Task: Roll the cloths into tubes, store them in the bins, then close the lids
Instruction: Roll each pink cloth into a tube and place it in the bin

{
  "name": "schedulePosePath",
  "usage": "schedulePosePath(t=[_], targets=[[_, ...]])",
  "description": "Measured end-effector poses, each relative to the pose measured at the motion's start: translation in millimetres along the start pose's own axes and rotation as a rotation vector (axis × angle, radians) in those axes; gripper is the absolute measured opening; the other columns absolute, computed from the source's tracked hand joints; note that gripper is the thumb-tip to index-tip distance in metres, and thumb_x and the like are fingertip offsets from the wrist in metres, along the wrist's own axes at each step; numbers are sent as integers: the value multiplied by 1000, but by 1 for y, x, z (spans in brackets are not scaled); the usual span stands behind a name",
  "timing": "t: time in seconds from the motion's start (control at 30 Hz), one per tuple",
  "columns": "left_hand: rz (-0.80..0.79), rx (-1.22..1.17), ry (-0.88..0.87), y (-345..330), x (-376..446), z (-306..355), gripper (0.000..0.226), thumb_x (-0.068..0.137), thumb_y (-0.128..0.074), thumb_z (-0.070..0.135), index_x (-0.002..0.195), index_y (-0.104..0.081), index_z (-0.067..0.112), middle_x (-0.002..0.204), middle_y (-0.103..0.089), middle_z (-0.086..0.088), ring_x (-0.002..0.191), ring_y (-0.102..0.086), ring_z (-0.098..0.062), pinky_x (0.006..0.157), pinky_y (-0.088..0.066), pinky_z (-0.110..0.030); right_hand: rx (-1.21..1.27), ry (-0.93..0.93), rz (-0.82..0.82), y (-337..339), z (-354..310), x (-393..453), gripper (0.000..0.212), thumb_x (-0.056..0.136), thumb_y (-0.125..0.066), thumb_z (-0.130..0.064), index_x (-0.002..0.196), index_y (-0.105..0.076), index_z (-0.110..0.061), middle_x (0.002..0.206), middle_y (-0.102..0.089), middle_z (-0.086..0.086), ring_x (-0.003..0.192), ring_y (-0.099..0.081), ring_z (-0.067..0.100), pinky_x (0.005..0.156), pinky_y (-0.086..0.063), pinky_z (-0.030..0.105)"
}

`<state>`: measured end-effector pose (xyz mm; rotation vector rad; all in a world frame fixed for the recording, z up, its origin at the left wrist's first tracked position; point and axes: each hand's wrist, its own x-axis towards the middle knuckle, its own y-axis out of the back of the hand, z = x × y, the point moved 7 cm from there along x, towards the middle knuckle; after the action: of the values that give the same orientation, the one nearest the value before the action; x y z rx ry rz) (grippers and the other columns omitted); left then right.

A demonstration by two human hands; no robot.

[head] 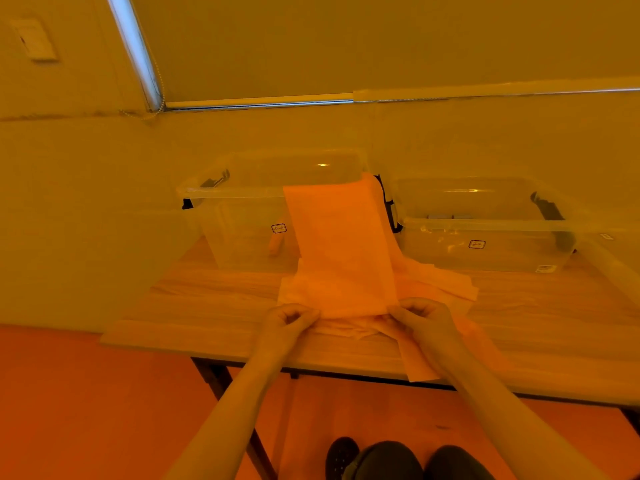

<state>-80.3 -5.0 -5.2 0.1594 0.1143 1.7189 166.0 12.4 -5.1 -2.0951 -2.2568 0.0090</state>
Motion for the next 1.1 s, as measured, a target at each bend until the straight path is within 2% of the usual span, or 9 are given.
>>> schedulePosePath(t=[0.13,0.27,0.37,0.43,0.5,0.57,0.73,0.93,1.1], targets=[[-11,9,-13,0,-1,-1,16,82,-73,20,66,-71,21,71,-68,6,75,-62,-11,72,-47,-25,25,-6,-27,-1,4,1,15,86,-67,-11,92,-72,1,92,-74,14,89,-70,28,81,-58,37],[-107,-40,11,0,-2,-3,10,74,-78,14,77,-73,23,89,-72,3,92,-66,-18,84,-52,-33,128,-21,-40,-1,5,0,13,85,-65,-4,94,-69,5,92,-73,20,87,-70,29,75,-59,29],[-86,-53,3,2,-1,-5,13,77,-75,13,75,-73,25,86,-72,2,90,-66,-19,80,-50,-31,195,-42,-52,-1,8,1,15,83,-65,-1,94,-68,8,93,-71,26,85,-70,30,72,-60,28],[-61,-69,-8,3,-1,-5,9,76,-75,18,73,-74,27,86,-73,-1,89,-67,-21,80,-50,-32,207,-48,-52,-1,10,2,19,81,-66,-2,96,-67,9,95,-70,27,89,-70,33,75,-60,30],[-50,-85,-12,3,-1,-5,2,72,-74,28,73,-75,27,85,-73,-4,89,-67,-25,82,-52,-35,206,-51,-60,-1,11,2,26,76,-69,-6,98,-67,9,97,-70,27,92,-69,34,76,-59,31],[-42,-84,-15,2,-1,-5,9,72,-72,33,72,-74,24,83,-72,-5,85,-66,-23,83,-52,-37,193,-53,-66,-2,12,2,28,76,-69,-7,99,-67,8,97,-70,26,93,-69,34,76,-59,31],[-8,-87,5,1,-2,-6,20,87,-67,22,67,-70,19,77,-67,-4,76,-61,-17,78,-48,-35,143,-35,-46,-2,11,1,16,85,-65,-2,98,-69,6,95,-72,22,88,-70,28,73,-59,26],[32,-36,25,-2,-1,-5,18,88,-66,28,74,-71,17,85,-70,-6,81,-63,-17,76,-48,-33,67,10,1,1,5,-2,10,86,-66,-11,86,-74,-6,89,-74,12,88,-70,26,81,-56,35],[64,-4,27,-1,-3,-7,22,82,-73,29,62,-67,21,68,-68,0,71,-62,-16,73,-47,-33,116,-12,28,3,7,-3,11,78,-71,-15,84,-75,-6,91,-74,16,91,-70,30,86,-55,43]])
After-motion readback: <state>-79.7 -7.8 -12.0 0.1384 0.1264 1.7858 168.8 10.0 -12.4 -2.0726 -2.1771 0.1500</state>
